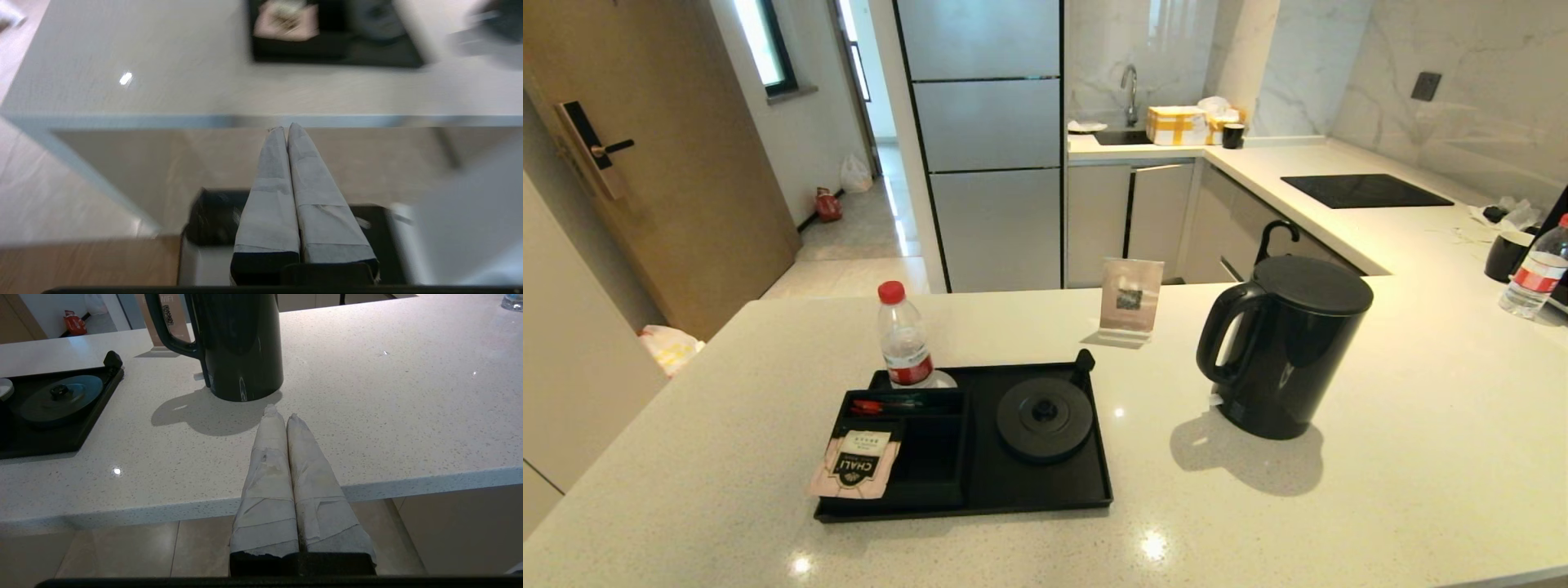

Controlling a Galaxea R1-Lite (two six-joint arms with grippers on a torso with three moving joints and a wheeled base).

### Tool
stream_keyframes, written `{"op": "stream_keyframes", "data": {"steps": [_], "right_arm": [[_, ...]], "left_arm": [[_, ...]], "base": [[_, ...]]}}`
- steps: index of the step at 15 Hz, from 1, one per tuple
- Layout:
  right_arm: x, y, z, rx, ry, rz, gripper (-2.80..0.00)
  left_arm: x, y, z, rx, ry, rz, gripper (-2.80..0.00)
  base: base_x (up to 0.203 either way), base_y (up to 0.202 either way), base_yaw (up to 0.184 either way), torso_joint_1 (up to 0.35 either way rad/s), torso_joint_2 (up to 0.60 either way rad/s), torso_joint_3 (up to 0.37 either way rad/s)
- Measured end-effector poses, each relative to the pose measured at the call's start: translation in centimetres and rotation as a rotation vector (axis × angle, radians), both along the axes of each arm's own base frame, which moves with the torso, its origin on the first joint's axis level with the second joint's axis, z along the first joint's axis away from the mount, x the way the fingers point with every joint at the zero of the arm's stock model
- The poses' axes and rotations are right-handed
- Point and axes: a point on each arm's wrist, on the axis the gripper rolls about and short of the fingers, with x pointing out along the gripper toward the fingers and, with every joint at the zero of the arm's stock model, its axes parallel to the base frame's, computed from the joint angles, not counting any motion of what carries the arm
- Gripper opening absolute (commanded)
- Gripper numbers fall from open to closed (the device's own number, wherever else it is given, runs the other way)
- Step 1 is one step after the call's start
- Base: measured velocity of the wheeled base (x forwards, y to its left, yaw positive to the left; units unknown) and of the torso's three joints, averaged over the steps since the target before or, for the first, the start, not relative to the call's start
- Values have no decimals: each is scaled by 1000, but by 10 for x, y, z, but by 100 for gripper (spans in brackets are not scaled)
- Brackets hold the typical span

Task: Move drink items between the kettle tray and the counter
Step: Return the kettle to its original position

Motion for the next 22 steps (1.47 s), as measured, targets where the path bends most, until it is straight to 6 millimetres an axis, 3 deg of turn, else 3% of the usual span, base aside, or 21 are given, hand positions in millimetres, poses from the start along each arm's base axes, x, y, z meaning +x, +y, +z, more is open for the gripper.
{"op": "stream_keyframes", "data": {"steps": [3,6,9,22], "right_arm": [[0,0,0,0,0,0,-280],[0,0,0,0,0,0,-280],[0,0,0,0,0,0,-280],[0,0,0,-56,2,1,-280]], "left_arm": [[57,1,-50,50,-84,64,-280],[87,1,-85,118,-233,40,-280],[92,0,-86,132,-340,38,-280],[92,0,-88,128,-337,39,-280]], "base": [[0,0,0,0,0,0],[0,0,0,0,0,0],[0,0,0,0,0,0],[0,0,0,0,0,0]]}}
